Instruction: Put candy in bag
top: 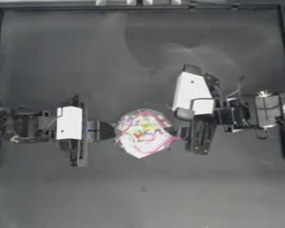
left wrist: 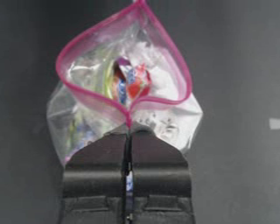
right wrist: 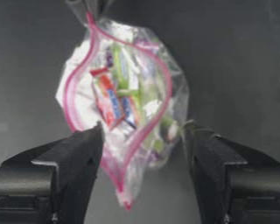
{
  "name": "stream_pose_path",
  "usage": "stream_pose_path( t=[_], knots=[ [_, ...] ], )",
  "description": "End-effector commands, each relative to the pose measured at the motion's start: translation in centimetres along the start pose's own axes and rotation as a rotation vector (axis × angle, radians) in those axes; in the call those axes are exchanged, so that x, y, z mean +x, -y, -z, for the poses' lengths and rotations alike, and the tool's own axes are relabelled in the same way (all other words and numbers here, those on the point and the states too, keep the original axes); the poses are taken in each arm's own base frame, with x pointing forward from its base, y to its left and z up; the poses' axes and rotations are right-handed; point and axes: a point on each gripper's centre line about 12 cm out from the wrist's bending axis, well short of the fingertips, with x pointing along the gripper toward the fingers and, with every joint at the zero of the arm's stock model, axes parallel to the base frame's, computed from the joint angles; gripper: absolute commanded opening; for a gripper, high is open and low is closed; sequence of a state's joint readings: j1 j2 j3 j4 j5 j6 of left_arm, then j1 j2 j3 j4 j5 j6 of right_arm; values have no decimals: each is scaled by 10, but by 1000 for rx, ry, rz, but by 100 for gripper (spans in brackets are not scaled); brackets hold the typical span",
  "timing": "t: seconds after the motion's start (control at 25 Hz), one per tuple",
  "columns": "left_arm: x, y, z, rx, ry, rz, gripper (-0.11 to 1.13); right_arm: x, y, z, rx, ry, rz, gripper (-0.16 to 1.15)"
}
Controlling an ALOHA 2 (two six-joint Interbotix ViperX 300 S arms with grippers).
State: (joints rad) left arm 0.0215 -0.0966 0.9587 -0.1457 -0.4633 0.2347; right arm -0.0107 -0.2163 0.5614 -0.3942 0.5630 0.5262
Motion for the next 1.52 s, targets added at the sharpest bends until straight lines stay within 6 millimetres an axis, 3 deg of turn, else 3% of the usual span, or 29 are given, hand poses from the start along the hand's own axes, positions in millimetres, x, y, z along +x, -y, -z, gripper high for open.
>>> stream_pose_path(
  t=[0.04,0.44,0.92,1.52],
  knots=[
    [-7,-4,-20,0,59,-8,9,-14,1,-7,11,42,-12,88],
    [-15,-8,-28,12,77,-17,9,-28,2,-2,25,67,-30,88],
    [-25,-12,-36,9,80,-20,9,-30,-3,2,13,65,-41,88],
    [-28,-14,-28,5,56,-25,9,-29,-3,3,11,59,-41,88]
  ],
)
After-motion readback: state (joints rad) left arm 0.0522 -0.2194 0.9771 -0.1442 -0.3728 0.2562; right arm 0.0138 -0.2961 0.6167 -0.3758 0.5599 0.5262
